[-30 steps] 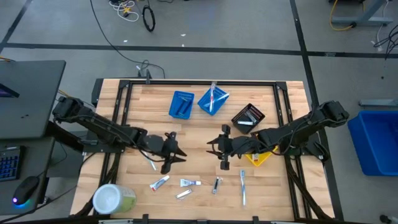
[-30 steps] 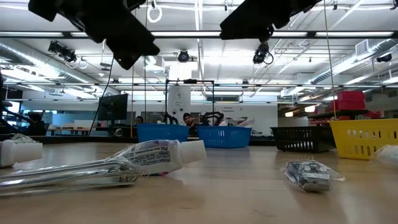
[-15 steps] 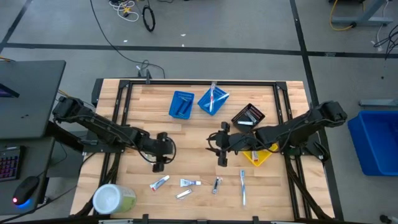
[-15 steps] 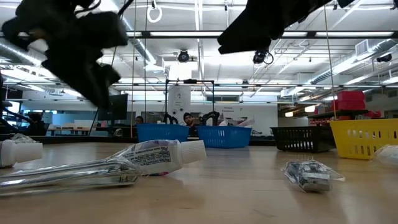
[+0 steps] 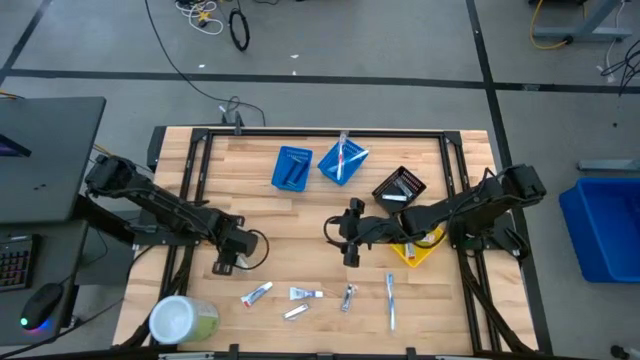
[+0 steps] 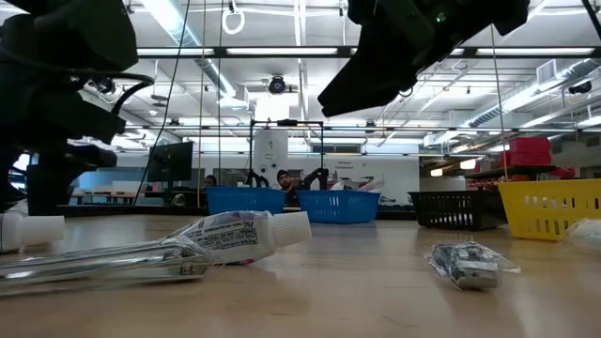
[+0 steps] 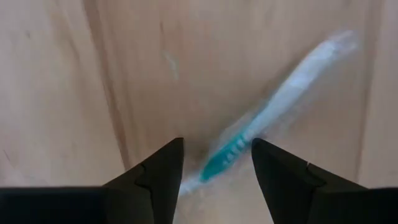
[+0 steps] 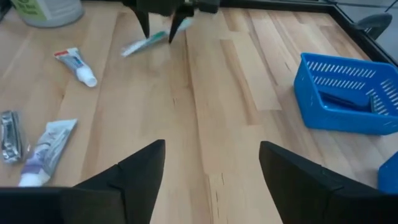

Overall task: Pick & Place Travel size toiletries
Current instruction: Put the green toothbrush into the right blue basket

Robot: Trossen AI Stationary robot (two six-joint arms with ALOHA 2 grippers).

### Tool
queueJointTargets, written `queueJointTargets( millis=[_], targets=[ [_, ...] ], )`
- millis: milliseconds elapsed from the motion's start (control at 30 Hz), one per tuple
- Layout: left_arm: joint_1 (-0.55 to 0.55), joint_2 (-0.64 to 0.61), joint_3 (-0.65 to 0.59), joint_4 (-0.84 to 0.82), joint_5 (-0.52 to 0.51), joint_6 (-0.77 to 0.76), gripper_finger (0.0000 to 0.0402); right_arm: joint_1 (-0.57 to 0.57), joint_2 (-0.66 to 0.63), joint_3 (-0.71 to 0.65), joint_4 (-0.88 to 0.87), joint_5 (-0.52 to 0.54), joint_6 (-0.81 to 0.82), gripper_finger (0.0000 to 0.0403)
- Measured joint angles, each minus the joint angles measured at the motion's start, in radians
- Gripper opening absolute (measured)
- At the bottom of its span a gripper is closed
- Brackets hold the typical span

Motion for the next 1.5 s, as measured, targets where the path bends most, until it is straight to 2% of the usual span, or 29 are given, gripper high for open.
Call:
queueJointTargets(
  millis=[167,300,500,600,667,800,967,1067,1167,1267,1400,1500],
  targets=[
    [-0.015,-0.002,-0.024,0.028,-0.011,-0.001,0.0194,-0.004,0.001,0.0,0.003,0.0,0.001,0.0271],
    [-0.014,-0.002,-0.031,0.04,-0.032,-0.002,0.0169,-0.012,0.001,0.0,0.016,0.0,0.002,0.0262],
    [-0.013,-0.002,-0.033,0.058,-0.057,-0.011,0.0088,-0.028,0.001,0.0,0.016,0.0,0.002,0.0245],
    [-0.013,-0.001,-0.017,0.093,-0.112,-0.056,0.0039,-0.043,0.006,0.0,0.026,0.0,0.012,0.024],
    [-0.005,0.003,0.009,0.135,-0.181,-0.091,0.0021,-0.057,0.013,0.0,0.039,0.001,0.018,0.0237],
    [0.023,0.002,0.063,0.284,-0.299,-0.132,0.0028,-0.085,0.052,0.0,0.11,-0.007,0.006,0.0233],
    [0.08,0.0,0.092,0.603,-0.401,-0.106,0.0046,-0.121,0.108,0.0,0.178,-0.083,-0.043,0.0228],
    [0.116,0.0,0.096,0.802,-0.482,-0.106,0.0037,-0.136,0.138,0.0,0.22,-0.081,0.008,0.0226],
    [0.154,0.0,0.096,0.928,-0.55,-0.102,0.0029,-0.145,0.14,0.0,0.237,-0.08,0.066,0.022],
    [0.194,0.0,0.096,0.978,-0.58,-0.076,0.0032,-0.146,0.129,-0.001,0.22,-0.026,0.07,0.0212],
    [0.227,0.009,0.096,0.962,-0.538,-0.082,0.0042,-0.146,0.108,0.0,0.243,0.103,0.088,0.0201],
    [0.233,0.027,0.096,0.957,-0.551,-0.068,0.0039,-0.153,0.096,0.0,0.292,0.159,0.13,0.0196]
  ],
)
